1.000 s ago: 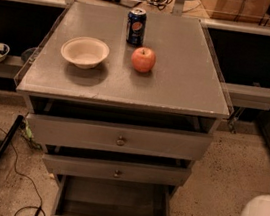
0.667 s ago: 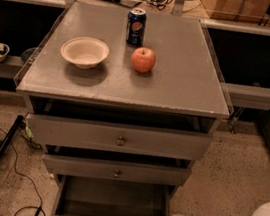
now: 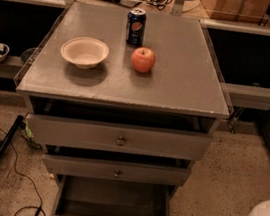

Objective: Close bottom drawer

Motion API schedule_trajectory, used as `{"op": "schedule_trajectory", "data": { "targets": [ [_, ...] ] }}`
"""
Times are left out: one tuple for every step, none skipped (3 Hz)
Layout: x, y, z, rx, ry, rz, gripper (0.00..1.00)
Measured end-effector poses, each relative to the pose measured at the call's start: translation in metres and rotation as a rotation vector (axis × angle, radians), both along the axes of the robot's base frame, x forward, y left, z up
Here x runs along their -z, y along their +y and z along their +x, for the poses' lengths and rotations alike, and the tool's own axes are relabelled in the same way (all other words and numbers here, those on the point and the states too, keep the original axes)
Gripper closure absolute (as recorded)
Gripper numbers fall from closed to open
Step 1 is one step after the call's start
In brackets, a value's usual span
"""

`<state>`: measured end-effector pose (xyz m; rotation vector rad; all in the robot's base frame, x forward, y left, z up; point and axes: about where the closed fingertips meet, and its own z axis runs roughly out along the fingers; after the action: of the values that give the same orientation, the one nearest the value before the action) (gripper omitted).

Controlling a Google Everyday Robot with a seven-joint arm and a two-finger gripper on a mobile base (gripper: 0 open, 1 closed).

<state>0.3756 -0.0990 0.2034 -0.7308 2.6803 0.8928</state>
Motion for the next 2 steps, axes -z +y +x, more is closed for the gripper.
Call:
{"op": "schedule_trajectory", "data": {
  "targets": [
    [0.0202, -0.0288, -0.0137, 0.039, 0.05, -0.047, 1.0],
    [0.0202, -0.0285, -0.014, 0.039, 0.05, -0.046, 1.0]
  ]
}}
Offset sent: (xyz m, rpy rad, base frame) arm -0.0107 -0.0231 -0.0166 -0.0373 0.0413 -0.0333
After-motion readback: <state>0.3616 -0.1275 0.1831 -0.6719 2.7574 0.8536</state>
